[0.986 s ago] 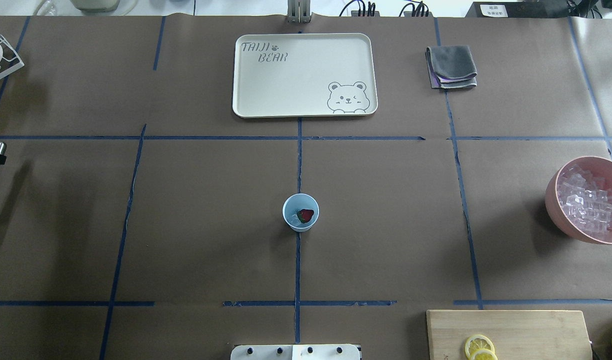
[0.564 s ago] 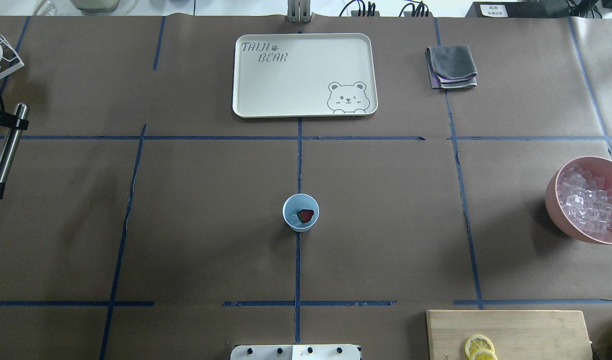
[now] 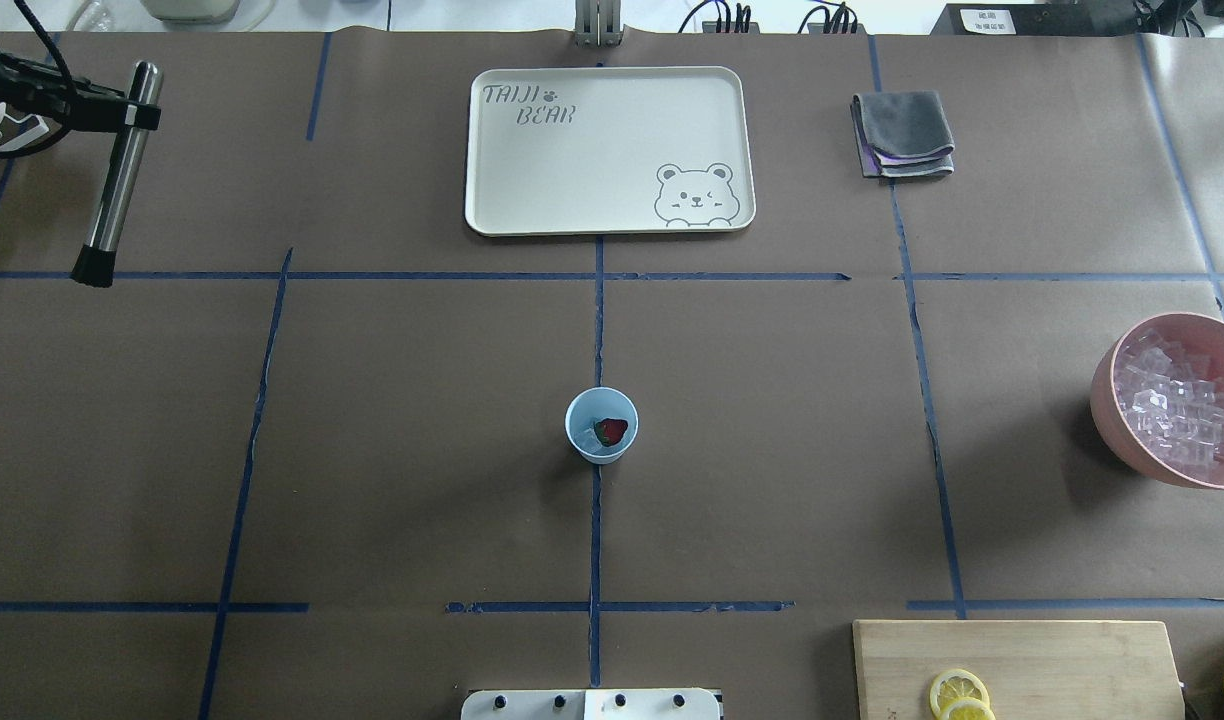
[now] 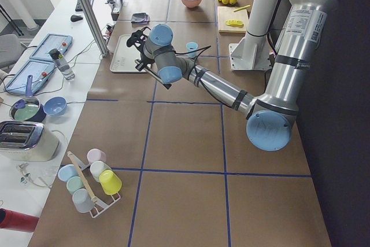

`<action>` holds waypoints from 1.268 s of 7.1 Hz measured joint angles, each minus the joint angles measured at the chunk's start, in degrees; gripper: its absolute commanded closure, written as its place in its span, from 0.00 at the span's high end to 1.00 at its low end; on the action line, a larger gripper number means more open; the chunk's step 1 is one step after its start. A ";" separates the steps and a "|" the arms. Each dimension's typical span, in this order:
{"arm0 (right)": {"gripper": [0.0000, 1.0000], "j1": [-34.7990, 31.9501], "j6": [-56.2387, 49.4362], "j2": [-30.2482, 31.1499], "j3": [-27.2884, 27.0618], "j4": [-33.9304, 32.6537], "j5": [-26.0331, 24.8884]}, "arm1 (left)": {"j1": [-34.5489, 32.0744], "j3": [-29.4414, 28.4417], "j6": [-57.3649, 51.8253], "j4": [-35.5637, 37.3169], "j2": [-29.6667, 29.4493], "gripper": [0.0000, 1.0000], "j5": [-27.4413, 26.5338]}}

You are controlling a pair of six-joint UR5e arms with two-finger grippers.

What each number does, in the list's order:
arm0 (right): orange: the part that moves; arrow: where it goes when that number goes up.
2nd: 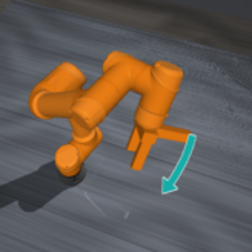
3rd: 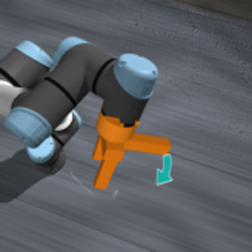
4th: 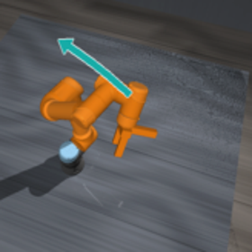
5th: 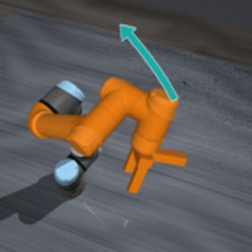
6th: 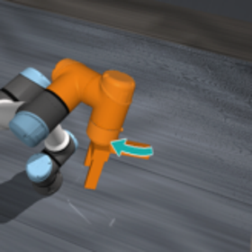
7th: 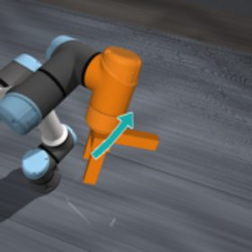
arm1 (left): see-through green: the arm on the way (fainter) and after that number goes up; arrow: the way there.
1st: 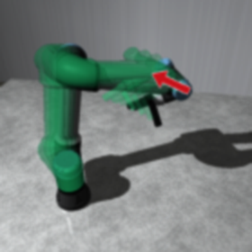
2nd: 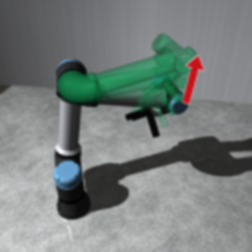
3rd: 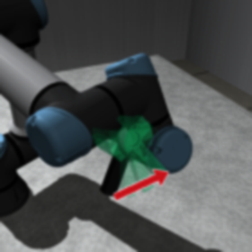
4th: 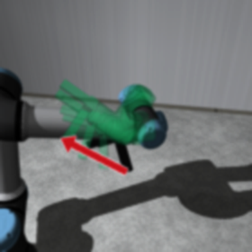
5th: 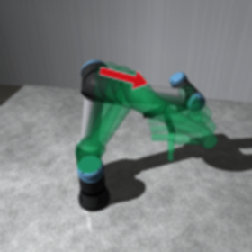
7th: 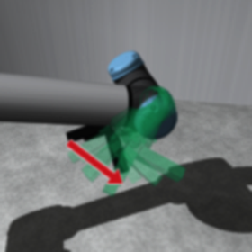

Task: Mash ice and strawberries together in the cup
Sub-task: 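Lift the muddler upright with the left gripper, then carry the muddler over the blue cup and lower it inside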

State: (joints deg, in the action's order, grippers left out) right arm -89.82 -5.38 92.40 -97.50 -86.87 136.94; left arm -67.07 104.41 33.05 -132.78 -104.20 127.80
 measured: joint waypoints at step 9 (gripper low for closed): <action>0.99 0.00 -0.03 0.87 -0.02 0.35 0.91 | 30.67 -12.52 15.64 -50.84 -8.22 0.00 -45.26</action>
State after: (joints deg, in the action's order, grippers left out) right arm -89.82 -5.41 93.26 -97.52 -86.51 137.85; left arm -36.40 91.88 48.70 -183.62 -112.43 82.54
